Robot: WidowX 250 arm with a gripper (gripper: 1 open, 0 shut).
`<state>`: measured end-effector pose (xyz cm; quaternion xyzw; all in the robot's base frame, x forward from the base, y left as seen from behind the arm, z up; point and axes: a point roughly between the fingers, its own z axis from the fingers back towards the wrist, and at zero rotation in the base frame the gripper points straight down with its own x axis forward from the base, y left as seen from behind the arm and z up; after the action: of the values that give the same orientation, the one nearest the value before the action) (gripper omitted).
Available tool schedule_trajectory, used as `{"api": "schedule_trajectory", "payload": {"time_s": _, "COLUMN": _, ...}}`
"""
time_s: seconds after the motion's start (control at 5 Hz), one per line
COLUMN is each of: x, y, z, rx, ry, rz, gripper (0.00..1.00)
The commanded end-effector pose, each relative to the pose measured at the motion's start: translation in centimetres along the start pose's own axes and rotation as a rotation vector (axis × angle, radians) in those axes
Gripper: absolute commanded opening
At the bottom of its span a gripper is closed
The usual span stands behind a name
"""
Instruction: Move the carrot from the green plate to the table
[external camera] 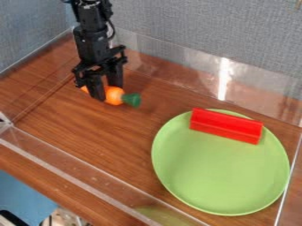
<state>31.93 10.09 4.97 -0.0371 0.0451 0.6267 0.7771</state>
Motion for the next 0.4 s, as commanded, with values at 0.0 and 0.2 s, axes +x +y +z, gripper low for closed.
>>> {"api": "schedule_trajectory", "payload": {"time_s": 0.0, "x": -0.72, "y": -0.13, "z": 2.02, "rx": -0.049, "ry": -0.035, "rz": -0.011, "gripper": 1.0}}
{"api": "schedule_trajectory", "payload": {"time_s": 0.2, "x": -0.92, "y": -0.14, "z": 3.0, "rx": -0.056, "ry": -0.03, "rz": -0.018, "gripper": 1.0}}
